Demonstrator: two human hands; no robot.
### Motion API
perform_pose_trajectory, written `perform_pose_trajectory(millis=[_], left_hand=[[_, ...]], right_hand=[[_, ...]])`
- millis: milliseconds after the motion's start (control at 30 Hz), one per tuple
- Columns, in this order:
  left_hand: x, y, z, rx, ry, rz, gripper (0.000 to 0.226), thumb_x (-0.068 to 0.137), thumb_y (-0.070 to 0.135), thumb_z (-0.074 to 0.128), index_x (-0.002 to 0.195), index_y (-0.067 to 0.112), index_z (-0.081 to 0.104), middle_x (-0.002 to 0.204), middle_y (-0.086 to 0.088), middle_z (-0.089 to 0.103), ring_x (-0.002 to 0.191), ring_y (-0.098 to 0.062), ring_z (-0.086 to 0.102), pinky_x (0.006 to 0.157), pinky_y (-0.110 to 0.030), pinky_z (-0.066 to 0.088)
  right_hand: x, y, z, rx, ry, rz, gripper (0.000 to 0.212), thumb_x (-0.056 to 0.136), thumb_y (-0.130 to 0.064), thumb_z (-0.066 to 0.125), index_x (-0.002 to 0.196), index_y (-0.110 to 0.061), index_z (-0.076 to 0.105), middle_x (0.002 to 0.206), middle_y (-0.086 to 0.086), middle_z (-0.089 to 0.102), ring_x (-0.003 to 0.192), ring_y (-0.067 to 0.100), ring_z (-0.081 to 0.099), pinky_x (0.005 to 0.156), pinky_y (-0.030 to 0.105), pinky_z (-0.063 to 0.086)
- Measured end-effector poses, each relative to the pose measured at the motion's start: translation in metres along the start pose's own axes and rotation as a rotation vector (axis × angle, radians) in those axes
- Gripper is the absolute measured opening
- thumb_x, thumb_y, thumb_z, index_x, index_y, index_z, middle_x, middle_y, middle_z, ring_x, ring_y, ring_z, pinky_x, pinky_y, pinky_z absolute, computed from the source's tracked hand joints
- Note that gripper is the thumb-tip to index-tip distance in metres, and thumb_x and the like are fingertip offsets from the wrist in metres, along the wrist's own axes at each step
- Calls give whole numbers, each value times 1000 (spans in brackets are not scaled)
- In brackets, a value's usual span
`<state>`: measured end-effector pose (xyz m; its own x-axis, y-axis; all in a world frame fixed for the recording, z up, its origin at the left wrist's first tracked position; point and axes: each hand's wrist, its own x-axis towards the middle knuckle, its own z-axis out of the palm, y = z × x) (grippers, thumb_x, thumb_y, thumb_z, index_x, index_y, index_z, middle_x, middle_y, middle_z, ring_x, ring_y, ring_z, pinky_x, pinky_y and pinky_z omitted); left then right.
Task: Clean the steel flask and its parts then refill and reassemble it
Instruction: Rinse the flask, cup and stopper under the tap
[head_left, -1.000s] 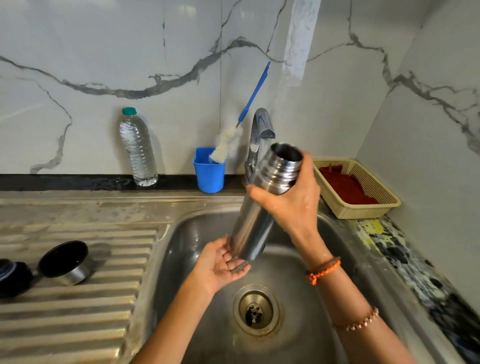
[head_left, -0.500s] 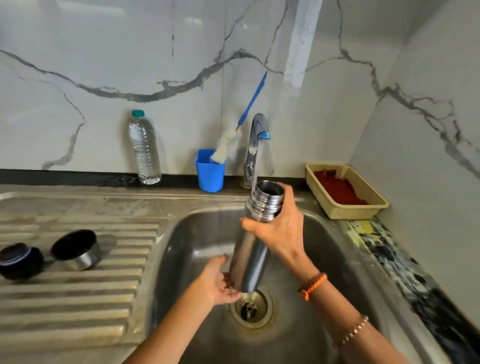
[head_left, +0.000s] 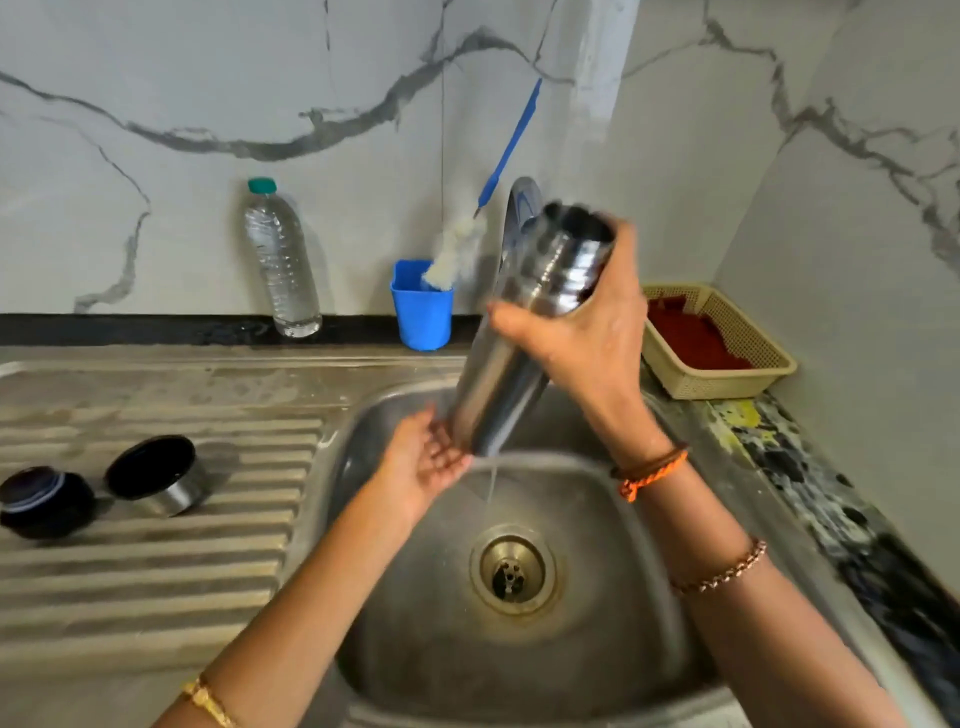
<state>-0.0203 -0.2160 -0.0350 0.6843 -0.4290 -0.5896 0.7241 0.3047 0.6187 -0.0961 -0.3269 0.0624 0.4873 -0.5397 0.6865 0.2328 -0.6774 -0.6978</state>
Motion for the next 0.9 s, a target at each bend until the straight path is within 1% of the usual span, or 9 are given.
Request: perform_pose_trajectory(millis=[67,167,267,367,433,533,600,733,900], left_hand=[[6,-4,1,64,66,9,22,94,30,48,87,10,54,78,-7,54,71,-17,52,80,-33,43],[13,-42,-24,122,175,-237,27,93,31,49,81,7,54,75,-8,55,67,-19,50,60,-28,40],[13,-58,-37,95,225,-279,25,92,32,50,82,10,55,79,-8,55,68,-18,48,60,-24,35],[11,-33,-20,-14,297,33,21,87,31,60,99,14,57,100,-5,56,90,-18,54,82,-27,43],[4,-25,-9,-5,349,315,20,83,31,66,90,18,52,96,-1,54,93,-16,51,85,-29,42],[-20,-24,2,302,281,901,35,77,39,69,94,21,45,90,8,50,80,-2,49,73,-15,38],[-26,-20,7,590,128,1123,48,69,49,66,102,22,45,91,16,49,82,6,49,72,-5,37],[-24,-19,32,1096,19,1254,58,67,44,77,107,11,51,98,4,51,90,-14,54,73,-19,43],[-23,-14,41,1123,91,1247,59,70,45,75,110,11,50,100,5,48,96,-18,52,74,-31,45]], right_hand=[[-5,2,9,-6,2,36,72,50,-27,82,110,-21,44,78,-22,56,69,-4,59,63,15,50],[-47,35,23,-57,-173,269,72,51,-24,86,107,-31,40,78,-22,56,69,-3,59,72,31,55],[-66,59,14,37,-169,357,71,55,-13,86,107,-33,42,85,-17,58,73,-4,59,71,24,52],[-51,65,8,390,20,546,78,51,-15,83,119,-25,45,102,-8,59,83,3,61,71,23,53],[-44,72,9,654,186,789,81,47,-22,78,123,-17,48,105,2,61,89,15,61,75,32,55],[-61,90,12,1018,290,1217,36,70,-31,68,100,-13,61,87,6,66,83,21,61,72,34,53],[-88,100,25,1157,341,1416,28,78,-38,60,91,-13,61,80,8,67,81,24,61,72,34,53],[-121,108,46,1233,435,1650,40,78,-45,59,86,-6,60,75,14,64,78,28,60,75,39,54],[-119,106,48,1251,451,1716,46,75,-46,63,93,-4,59,90,15,60,96,30,59,79,41,55]])
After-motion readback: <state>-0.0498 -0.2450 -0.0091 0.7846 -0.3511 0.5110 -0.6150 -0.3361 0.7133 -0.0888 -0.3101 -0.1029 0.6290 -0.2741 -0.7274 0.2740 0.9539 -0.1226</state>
